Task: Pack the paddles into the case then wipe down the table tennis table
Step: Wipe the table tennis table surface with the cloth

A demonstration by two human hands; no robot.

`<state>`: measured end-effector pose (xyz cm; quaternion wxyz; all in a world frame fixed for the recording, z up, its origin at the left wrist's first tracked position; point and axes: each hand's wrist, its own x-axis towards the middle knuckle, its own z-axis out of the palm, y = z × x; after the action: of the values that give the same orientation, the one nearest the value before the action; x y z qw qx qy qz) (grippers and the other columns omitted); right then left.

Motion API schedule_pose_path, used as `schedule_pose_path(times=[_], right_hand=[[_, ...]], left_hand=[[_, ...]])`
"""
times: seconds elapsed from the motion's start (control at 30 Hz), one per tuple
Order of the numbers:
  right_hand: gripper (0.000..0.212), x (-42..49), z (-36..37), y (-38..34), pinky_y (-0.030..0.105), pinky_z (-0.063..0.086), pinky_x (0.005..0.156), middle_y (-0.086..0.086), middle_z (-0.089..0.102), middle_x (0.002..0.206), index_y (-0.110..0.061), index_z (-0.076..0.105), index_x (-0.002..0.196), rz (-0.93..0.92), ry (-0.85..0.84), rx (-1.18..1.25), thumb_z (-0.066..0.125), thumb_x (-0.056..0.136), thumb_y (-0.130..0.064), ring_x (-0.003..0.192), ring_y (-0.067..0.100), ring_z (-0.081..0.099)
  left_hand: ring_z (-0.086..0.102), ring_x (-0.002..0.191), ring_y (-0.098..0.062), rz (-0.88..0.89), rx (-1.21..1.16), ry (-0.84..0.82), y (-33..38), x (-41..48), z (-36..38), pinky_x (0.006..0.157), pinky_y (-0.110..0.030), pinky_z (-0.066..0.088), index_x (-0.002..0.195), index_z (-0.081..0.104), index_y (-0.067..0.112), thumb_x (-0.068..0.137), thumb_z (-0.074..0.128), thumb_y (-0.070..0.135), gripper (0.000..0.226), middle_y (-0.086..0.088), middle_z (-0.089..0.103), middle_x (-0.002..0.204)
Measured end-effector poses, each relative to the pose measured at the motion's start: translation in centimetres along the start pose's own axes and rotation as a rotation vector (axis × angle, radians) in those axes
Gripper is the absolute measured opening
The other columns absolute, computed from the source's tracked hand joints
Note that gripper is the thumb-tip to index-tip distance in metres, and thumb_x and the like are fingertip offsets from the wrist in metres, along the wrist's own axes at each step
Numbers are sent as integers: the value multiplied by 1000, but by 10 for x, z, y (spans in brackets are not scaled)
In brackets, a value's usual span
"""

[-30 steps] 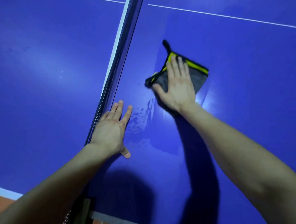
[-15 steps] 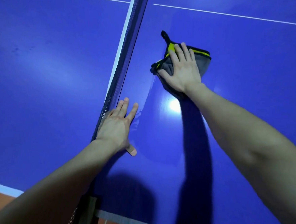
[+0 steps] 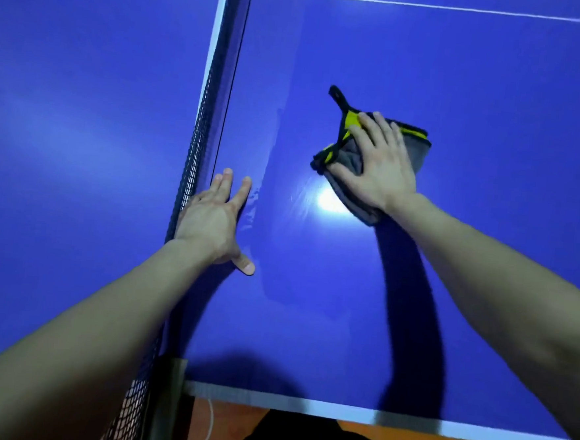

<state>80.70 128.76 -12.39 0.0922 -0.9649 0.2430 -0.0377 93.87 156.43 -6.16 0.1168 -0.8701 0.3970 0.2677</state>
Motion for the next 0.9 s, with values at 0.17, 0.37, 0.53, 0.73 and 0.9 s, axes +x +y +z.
schedule_pose_path(times=[0.17, 0.37, 0.53, 0.73, 0.9], right_hand=[[82, -77, 11, -61, 57, 12, 135, 12, 34, 175, -14, 51, 158, -2, 55, 65, 57, 96, -67, 166, 35, 20], [75, -217, 14, -95, 56, 15, 135, 7, 26, 179, -20, 58, 156, -515, -161, 116, 63, 98, -68, 169, 30, 13], [82, -122, 0, -12, 54, 12, 136, 6, 32, 177, -19, 53, 157, 12, 11, 25, 52, 98, -75, 167, 29, 19], [80, -150, 17, -110, 60, 12, 134, 15, 31, 177, -15, 53, 158, 2, 28, 69, 55, 95, -66, 168, 36, 16], [73, -259, 25, -163, 57, 12, 135, 10, 24, 180, -20, 56, 157, -535, -180, 128, 59, 99, -65, 170, 32, 7]], left_hand=[[-8, 166, -26, -9, 2, -1, 1, -1, -1, 132, -48, 19, 170, -15, 28, 35, 94, 81, 181, -9, -19, 178], [20, 163, -30, -26, 25, 25, 17, -34, -2, 123, -52, 40, 171, 12, 19, 63, 96, 64, 144, -15, 15, 176], [56, 124, -30, 55, 151, 25, 17, -89, 20, 100, -43, 53, 141, 46, 16, 48, 96, 71, 119, -5, 53, 132], [9, 166, -31, 79, 281, -66, 9, -102, 51, 130, -42, 27, 170, -9, 11, 46, 98, 71, 175, -16, -7, 179], [0, 167, -23, 94, 207, -33, 2, -103, 58, 127, -39, 36, 170, -13, 17, 48, 100, 66, 174, -8, -17, 178]])
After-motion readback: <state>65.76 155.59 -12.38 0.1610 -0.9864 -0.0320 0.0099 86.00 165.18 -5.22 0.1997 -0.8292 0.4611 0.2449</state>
